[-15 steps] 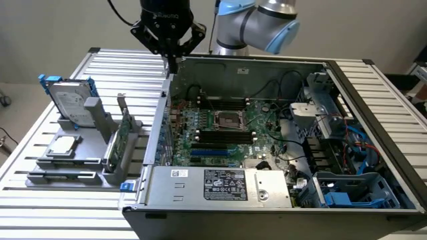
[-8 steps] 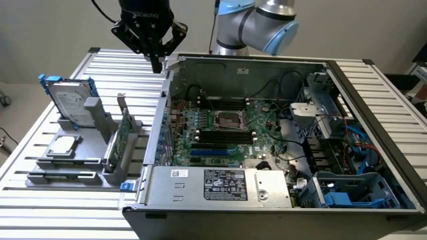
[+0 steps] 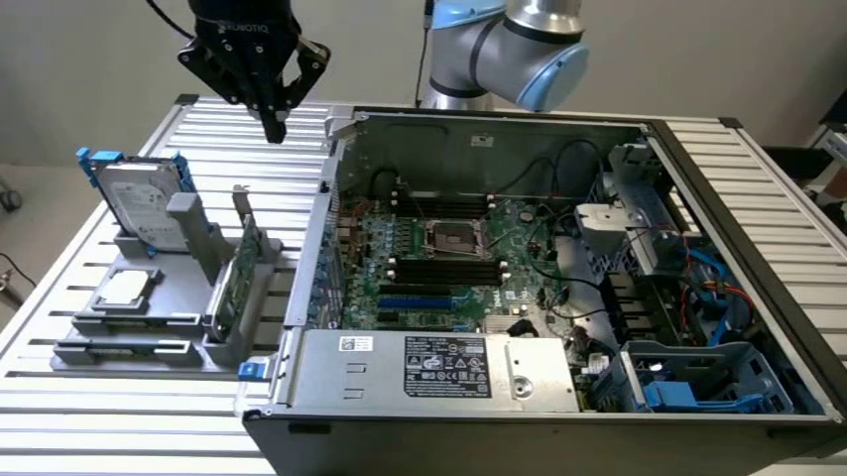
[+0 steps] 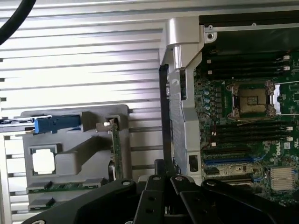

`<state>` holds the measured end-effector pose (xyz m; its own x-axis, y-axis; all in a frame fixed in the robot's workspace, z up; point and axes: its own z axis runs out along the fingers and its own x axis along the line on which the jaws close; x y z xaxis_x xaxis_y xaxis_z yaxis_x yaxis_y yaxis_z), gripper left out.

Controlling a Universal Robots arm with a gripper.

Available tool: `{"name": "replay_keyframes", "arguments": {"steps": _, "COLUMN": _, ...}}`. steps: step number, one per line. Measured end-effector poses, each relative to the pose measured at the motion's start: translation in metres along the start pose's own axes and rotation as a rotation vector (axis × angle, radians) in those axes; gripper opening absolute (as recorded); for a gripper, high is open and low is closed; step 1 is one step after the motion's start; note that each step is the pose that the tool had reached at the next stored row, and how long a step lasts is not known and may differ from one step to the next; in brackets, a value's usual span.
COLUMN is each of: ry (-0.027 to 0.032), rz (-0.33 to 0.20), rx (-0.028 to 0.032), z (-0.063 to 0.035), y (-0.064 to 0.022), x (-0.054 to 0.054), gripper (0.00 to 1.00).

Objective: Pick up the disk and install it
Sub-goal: 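Reach for the disk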

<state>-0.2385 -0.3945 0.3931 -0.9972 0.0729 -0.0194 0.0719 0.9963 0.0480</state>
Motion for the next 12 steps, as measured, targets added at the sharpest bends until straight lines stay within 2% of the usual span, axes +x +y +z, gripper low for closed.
{"name": "replay_keyframes", "arguments": {"steps": 12, "ry": -0.0006, "rz": 0.000, "rx": 0.0086, "z": 0.0011, "y": 0.0082, "x": 0.055, "gripper": 0.11}}
